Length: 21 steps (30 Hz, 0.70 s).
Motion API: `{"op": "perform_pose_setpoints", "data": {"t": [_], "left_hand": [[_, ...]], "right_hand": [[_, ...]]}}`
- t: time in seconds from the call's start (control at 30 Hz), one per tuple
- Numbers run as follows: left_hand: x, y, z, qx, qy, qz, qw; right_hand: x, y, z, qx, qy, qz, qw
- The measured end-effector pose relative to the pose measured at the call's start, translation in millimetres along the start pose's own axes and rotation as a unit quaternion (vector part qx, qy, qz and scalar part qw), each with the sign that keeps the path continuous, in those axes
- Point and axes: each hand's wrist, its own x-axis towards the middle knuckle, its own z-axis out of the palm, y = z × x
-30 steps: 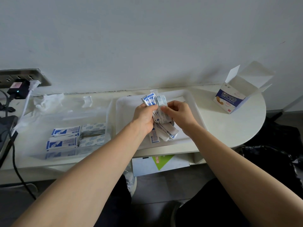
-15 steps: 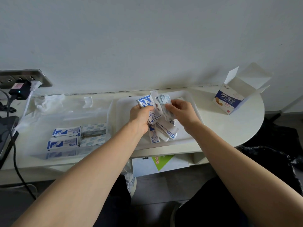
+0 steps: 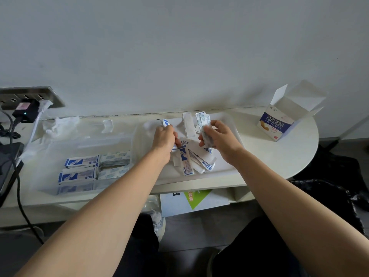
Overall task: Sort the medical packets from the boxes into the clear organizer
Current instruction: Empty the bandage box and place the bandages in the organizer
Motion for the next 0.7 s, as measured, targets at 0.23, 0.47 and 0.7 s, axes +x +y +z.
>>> {"op": "perform_pose_setpoints", "data": {"t": [0.23, 0.47, 0.7], "left_hand": [[18.6, -12.8, -19.3, 0.387, 0.053, 0.144, 0.909], [16.6, -13.3, -22.8, 0.462, 0.122, 0.279, 0.833], [-14.2, 1.2, 8.7, 0.108, -0.171, 0.155, 0.967]], "right_hand": [[-1.8, -2.5, -1.6, -0.022, -0.034, 0.009, 0.999], [-6.0, -5.9, -6.3, -0.108, -0.061, -0.032, 0.992], [-10.7, -8.4, -4.5, -0.115, -0.095, -0.022, 0.989]]}}
